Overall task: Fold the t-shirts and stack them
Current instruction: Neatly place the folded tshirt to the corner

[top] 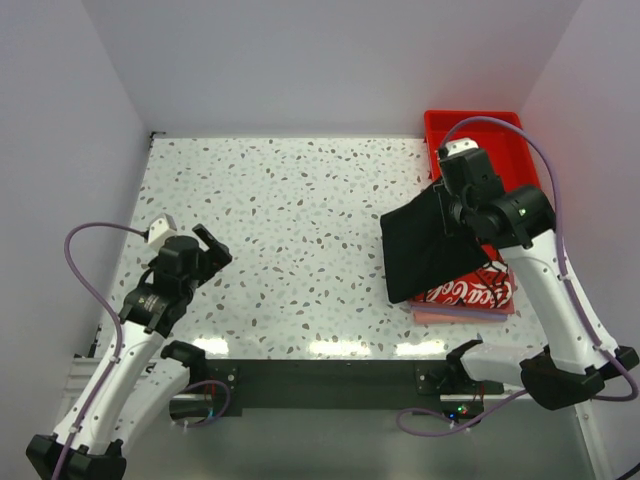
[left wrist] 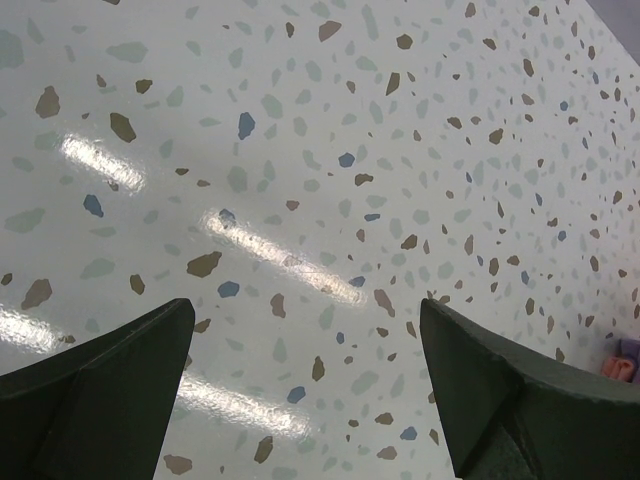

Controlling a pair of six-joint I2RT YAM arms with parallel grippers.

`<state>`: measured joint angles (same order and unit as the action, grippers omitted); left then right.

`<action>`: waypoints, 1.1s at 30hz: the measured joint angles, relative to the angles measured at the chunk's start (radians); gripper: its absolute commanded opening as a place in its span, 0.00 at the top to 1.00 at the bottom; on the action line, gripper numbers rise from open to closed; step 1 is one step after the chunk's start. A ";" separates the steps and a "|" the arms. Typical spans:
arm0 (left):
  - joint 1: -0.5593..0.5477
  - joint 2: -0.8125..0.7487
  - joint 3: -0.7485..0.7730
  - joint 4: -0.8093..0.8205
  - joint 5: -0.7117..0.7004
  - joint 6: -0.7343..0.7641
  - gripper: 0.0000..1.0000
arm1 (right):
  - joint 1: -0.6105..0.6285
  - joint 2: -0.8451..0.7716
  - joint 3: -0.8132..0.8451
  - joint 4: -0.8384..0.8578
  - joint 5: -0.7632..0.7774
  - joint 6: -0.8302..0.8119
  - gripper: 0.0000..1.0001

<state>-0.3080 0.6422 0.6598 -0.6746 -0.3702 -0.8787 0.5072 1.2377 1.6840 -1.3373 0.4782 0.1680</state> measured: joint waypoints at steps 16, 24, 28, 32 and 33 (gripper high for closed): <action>0.000 0.030 0.000 0.003 0.006 0.001 0.00 | -0.230 -0.034 -0.188 0.051 0.072 -0.006 1.00; 0.000 0.034 0.000 0.007 0.012 0.004 0.00 | -0.385 -0.032 -0.372 0.190 0.086 0.000 1.00; 0.000 0.048 0.000 0.007 0.019 0.006 0.00 | -0.456 -0.013 -0.453 0.253 0.081 0.008 1.00; 0.000 0.064 0.000 0.007 0.022 0.007 0.00 | -0.494 0.002 -0.500 0.285 0.081 0.029 0.75; 0.000 0.067 0.000 0.007 0.023 0.007 0.00 | -0.497 0.004 -0.509 0.290 0.083 0.037 0.62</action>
<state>-0.3080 0.7094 0.6594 -0.6674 -0.3477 -0.8719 0.0097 1.2415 1.1755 -1.0473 0.5610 0.2050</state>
